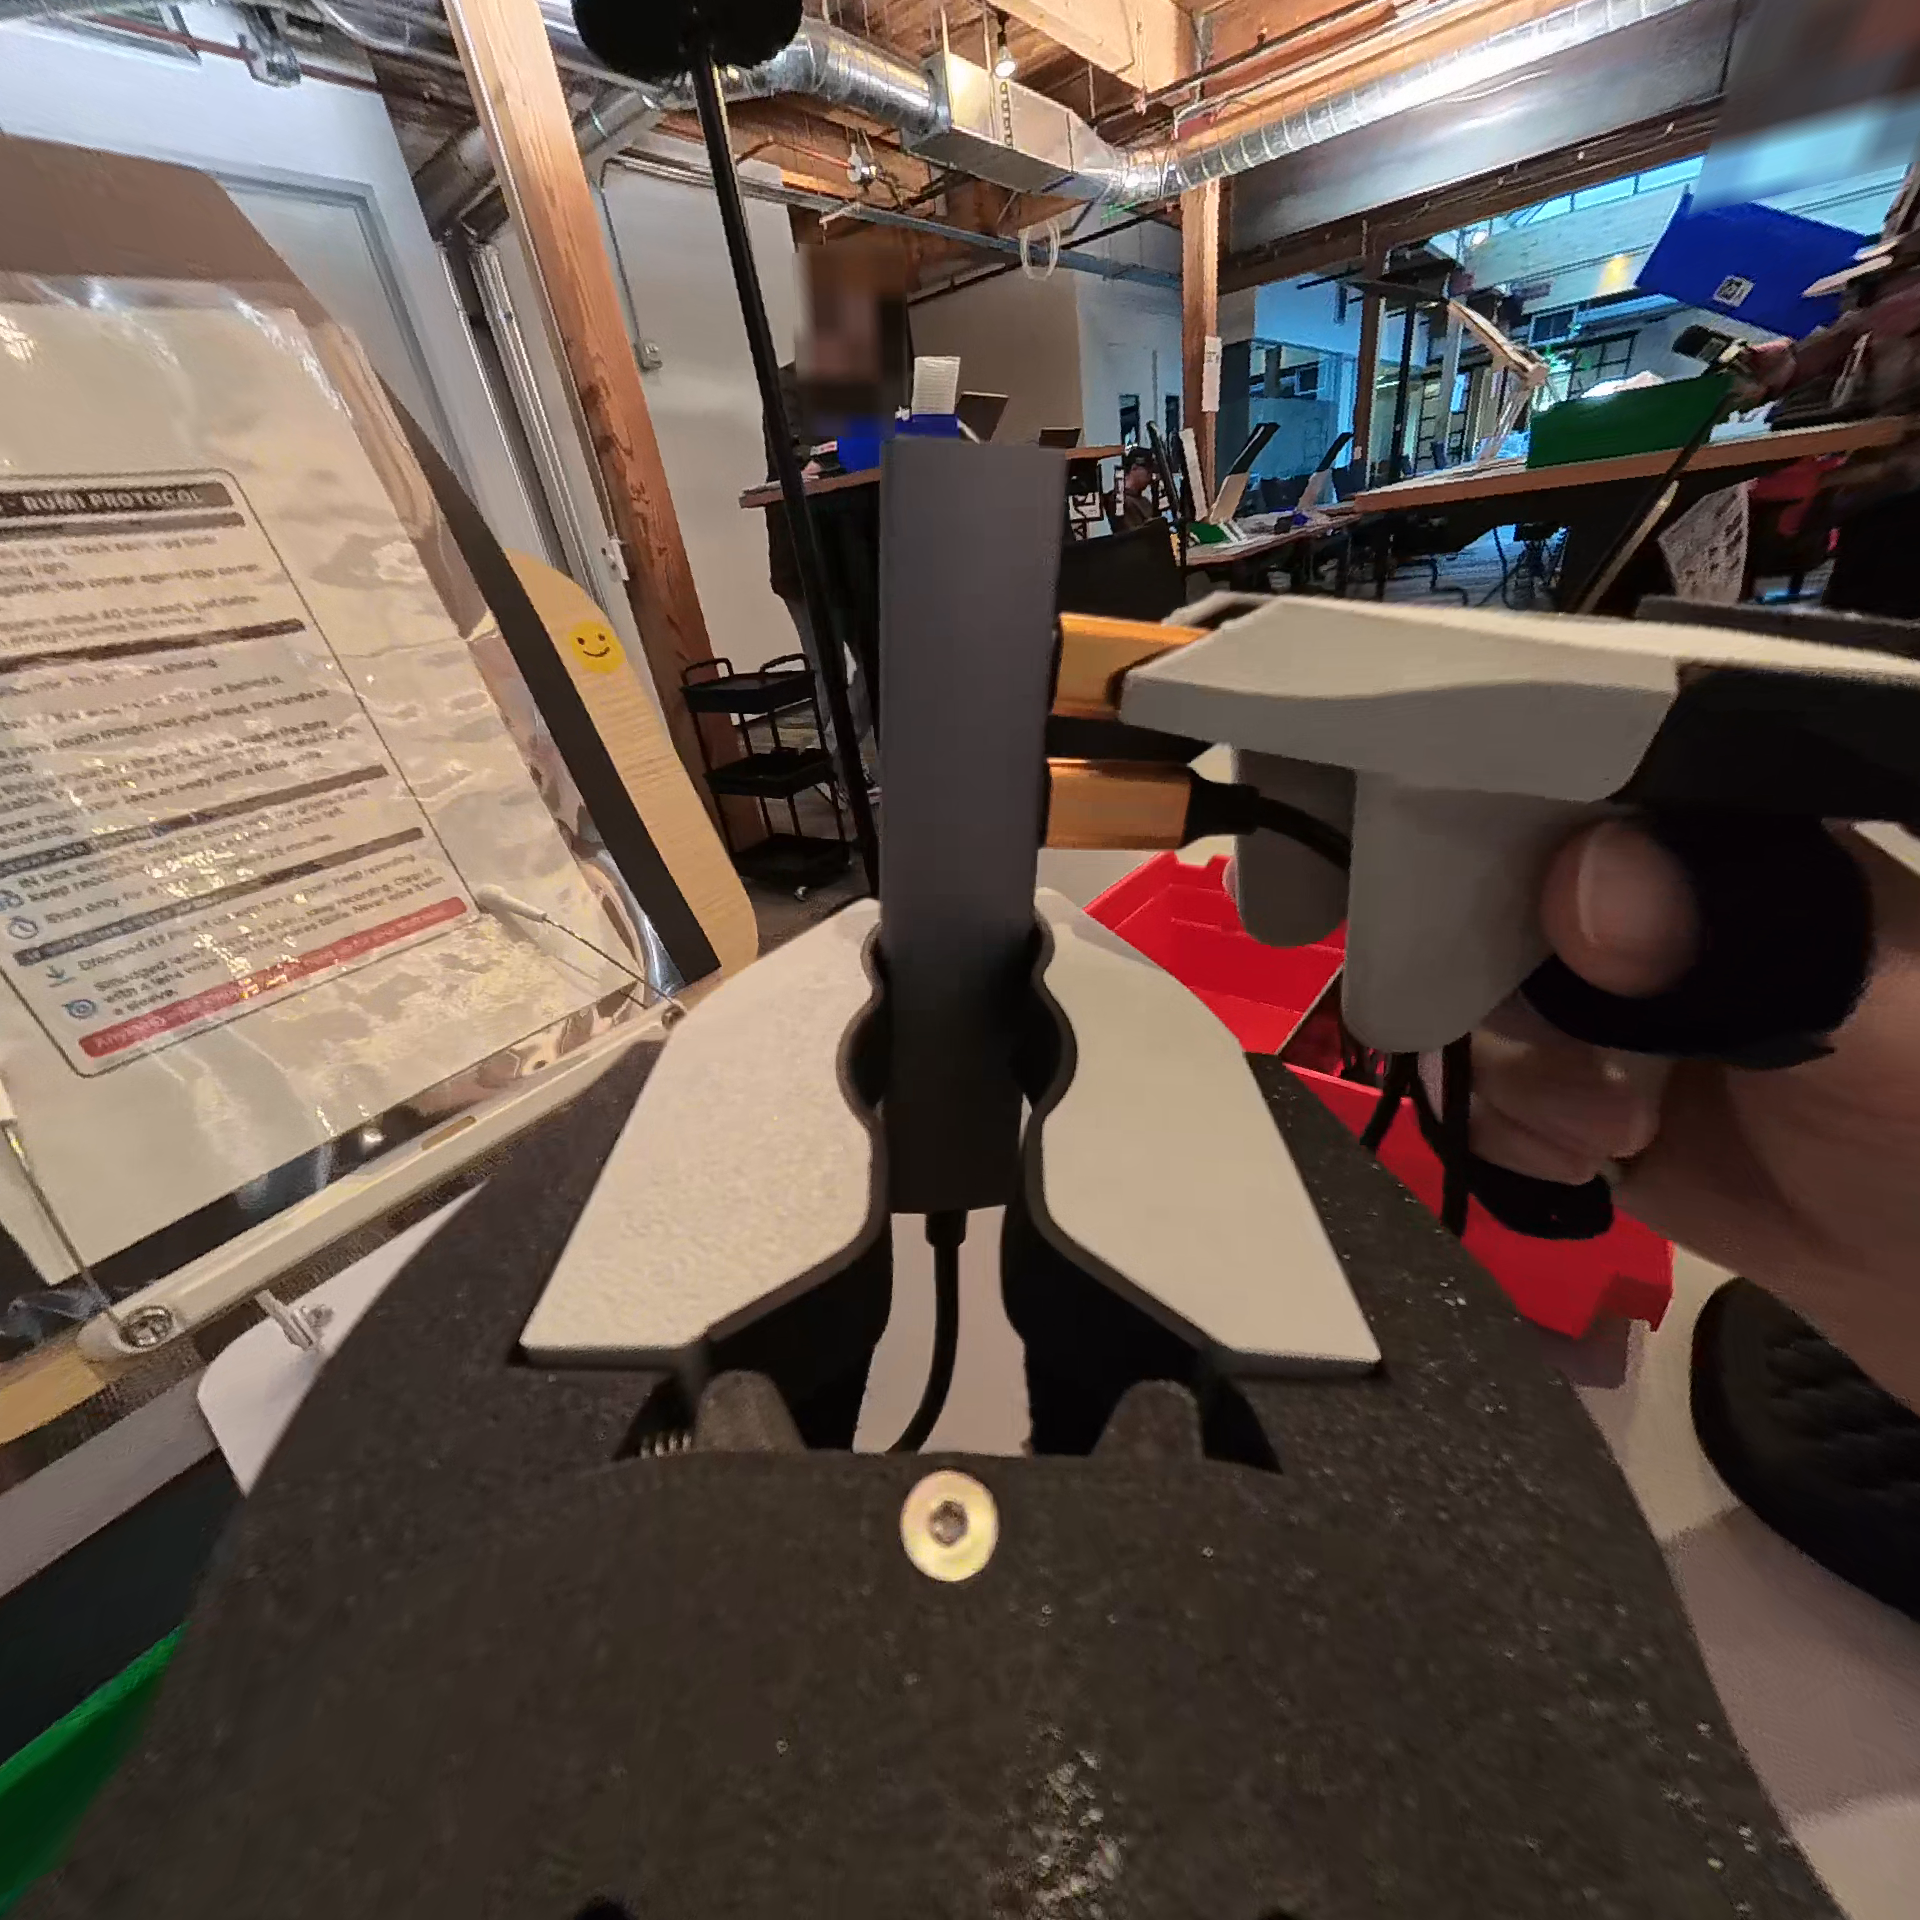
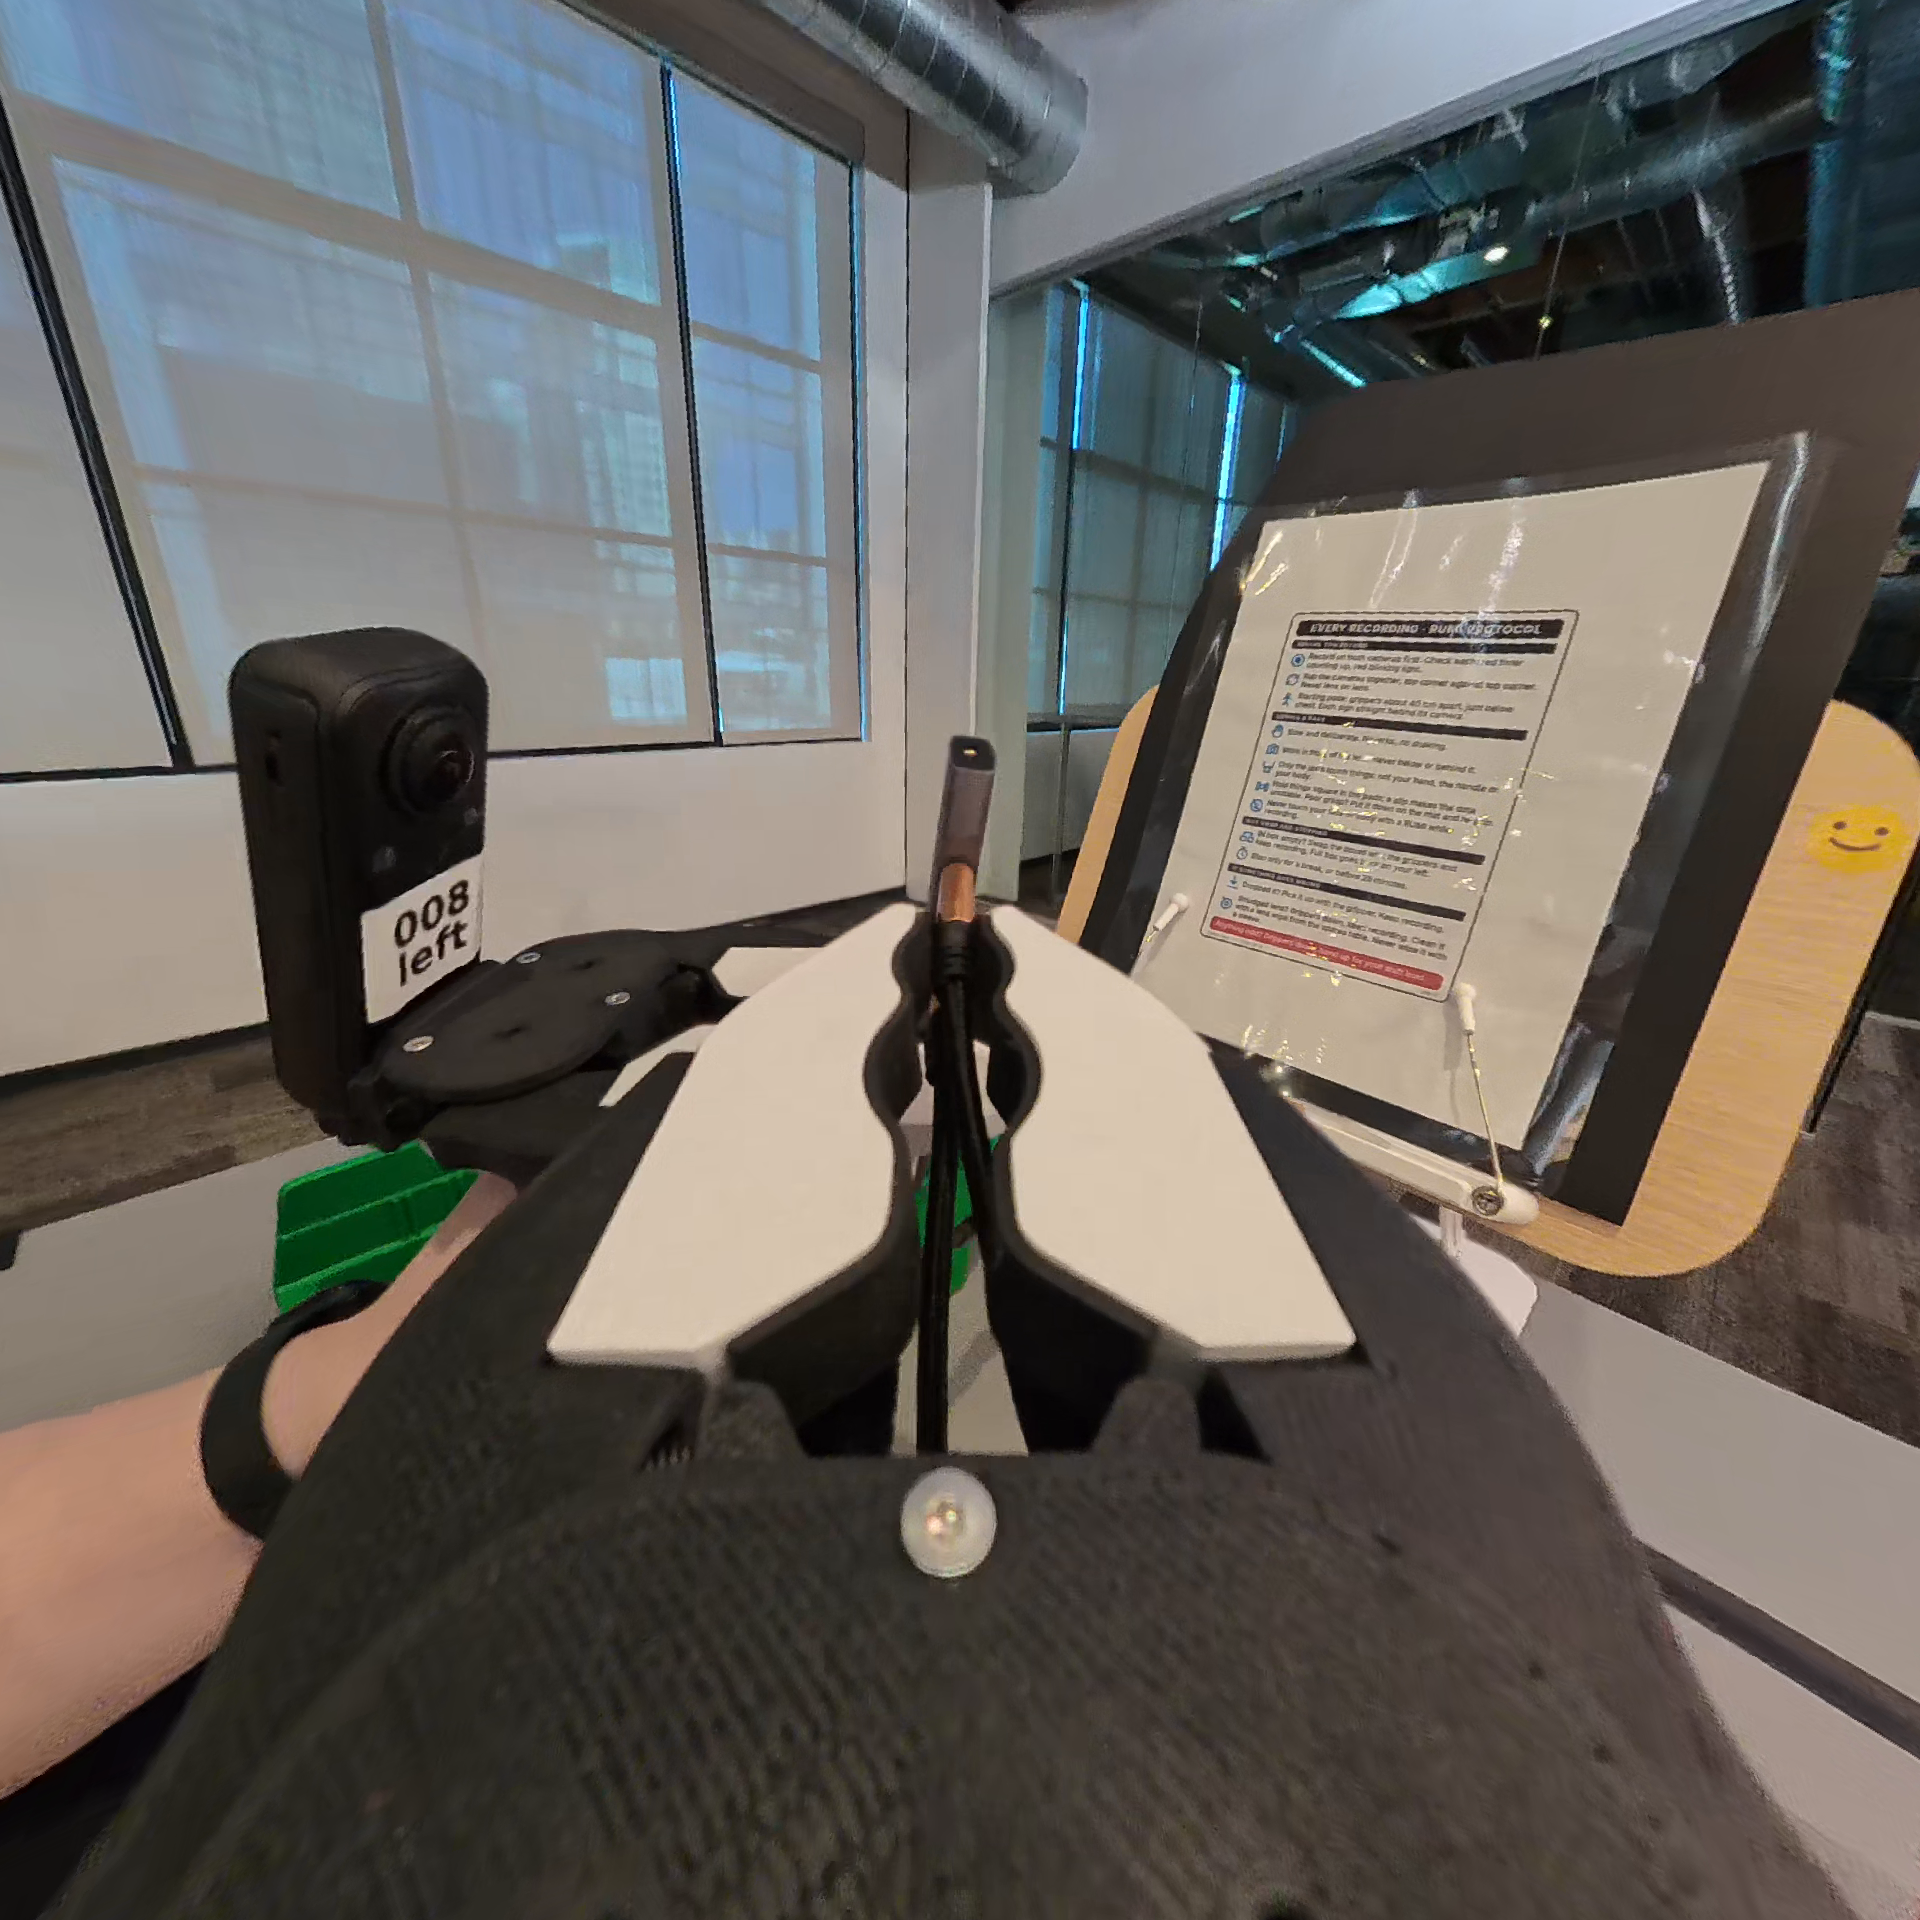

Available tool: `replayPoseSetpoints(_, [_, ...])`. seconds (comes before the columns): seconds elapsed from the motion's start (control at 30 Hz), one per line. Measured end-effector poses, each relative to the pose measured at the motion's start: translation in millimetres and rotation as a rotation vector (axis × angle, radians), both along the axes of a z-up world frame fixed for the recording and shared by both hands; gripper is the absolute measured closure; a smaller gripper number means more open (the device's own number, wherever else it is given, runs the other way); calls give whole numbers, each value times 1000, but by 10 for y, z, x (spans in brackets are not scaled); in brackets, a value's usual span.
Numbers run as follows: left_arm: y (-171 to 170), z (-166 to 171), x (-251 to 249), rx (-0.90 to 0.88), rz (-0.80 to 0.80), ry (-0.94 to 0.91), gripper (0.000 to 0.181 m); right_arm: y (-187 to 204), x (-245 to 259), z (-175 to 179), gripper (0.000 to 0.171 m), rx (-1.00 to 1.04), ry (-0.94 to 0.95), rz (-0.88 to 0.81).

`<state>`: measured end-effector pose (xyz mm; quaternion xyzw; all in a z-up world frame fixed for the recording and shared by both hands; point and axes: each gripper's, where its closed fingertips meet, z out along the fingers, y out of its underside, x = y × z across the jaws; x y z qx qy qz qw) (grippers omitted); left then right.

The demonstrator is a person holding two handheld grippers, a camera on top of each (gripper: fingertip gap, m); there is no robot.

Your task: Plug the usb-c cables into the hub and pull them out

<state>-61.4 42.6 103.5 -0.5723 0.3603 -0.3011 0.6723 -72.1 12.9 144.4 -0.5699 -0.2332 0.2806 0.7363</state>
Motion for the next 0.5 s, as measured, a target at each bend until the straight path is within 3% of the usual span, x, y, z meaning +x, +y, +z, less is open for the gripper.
replayPoseSetpoints(0.33, [248,-173,-9,-218,-39,-43,159,250,-30,-152,163,-22,11,-17])
replayPoseSetpoints(0.5, [271,-62,102,-214,-13,-43,158,252,99,-60,162,0,1,-46])
